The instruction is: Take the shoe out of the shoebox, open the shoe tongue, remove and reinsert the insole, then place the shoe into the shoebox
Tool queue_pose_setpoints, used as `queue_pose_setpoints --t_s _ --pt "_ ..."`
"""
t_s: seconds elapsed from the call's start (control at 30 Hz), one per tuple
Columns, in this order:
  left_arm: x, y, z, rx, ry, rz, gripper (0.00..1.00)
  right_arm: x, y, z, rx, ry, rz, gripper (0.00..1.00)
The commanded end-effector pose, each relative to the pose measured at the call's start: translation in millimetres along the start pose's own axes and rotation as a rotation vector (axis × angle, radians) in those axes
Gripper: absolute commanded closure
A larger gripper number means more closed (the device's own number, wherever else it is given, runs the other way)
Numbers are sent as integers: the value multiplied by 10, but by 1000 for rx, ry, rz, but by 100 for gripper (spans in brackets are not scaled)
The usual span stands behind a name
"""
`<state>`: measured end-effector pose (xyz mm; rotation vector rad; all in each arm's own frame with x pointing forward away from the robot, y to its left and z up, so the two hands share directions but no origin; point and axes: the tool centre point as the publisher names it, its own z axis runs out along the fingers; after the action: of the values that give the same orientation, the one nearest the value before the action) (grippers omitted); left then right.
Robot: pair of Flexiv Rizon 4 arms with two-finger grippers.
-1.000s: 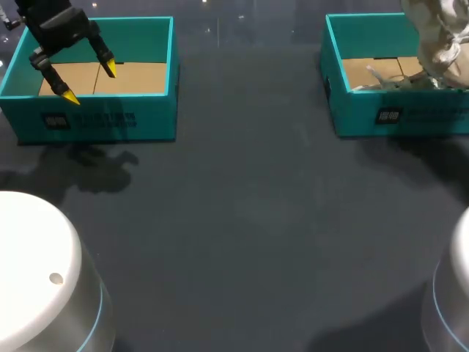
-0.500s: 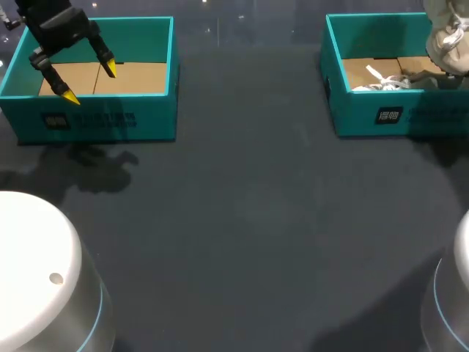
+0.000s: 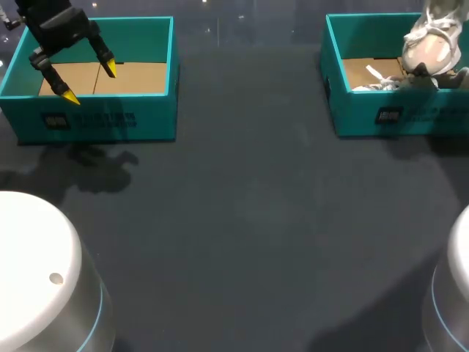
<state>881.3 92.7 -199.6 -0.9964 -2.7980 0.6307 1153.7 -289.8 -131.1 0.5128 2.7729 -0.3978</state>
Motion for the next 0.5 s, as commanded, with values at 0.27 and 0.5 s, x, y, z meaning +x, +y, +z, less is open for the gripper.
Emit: queue_pose_setpoints --t_s 0.27,0.5 --pt "4 1 -4 -2 1 0 0 -124 -97 124 43 63 299 100" --pt "4 1 -4 -2 1 0 0 -158 -238 212 118 97 536 100"
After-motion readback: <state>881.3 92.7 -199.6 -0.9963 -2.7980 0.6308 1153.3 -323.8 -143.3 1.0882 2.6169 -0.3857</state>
